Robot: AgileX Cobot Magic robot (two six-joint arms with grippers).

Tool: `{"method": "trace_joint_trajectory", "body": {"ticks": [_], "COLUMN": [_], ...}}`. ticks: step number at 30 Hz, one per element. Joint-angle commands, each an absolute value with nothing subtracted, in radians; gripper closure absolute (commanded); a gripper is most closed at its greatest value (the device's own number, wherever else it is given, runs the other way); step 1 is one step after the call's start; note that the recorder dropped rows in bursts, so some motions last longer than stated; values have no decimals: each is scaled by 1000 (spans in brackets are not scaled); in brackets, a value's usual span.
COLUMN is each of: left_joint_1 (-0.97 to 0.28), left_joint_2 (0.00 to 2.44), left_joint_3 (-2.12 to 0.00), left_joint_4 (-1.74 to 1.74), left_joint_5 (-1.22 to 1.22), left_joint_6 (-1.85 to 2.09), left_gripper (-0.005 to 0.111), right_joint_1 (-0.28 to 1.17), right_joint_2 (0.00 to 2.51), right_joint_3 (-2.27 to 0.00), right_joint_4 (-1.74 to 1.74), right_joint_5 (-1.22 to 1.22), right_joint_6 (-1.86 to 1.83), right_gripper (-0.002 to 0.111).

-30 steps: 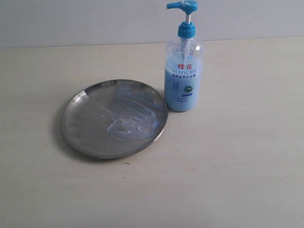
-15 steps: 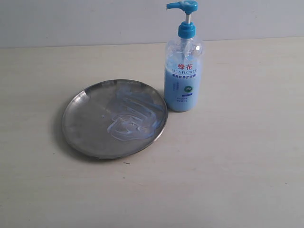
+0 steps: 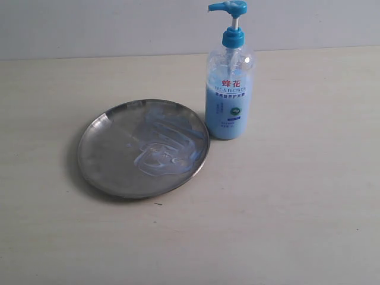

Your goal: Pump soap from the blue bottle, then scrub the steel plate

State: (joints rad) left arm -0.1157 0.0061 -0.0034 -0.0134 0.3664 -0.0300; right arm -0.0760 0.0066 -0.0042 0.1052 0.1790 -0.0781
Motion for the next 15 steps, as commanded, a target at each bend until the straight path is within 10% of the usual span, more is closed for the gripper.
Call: {"method": "trace_joint_trajectory", "body": {"ticks": [1, 15], "left_joint_1": [-115, -115], "left_joint_2": [0, 0], "left_joint_3": [0, 0], "left_joint_4": [-13, -13], "left_joint_5": [353, 353], "left_joint_6": [-25, -25], "left_gripper": [107, 107], "right_joint_1": [-81, -81], "right_joint_2": [0, 0], "right_joint_3": [0, 0], "right_joint_4": [103, 95], "right_joint_5": [80, -151], "right_joint_6": [-84, -85], "right_gripper": [108, 108]}}
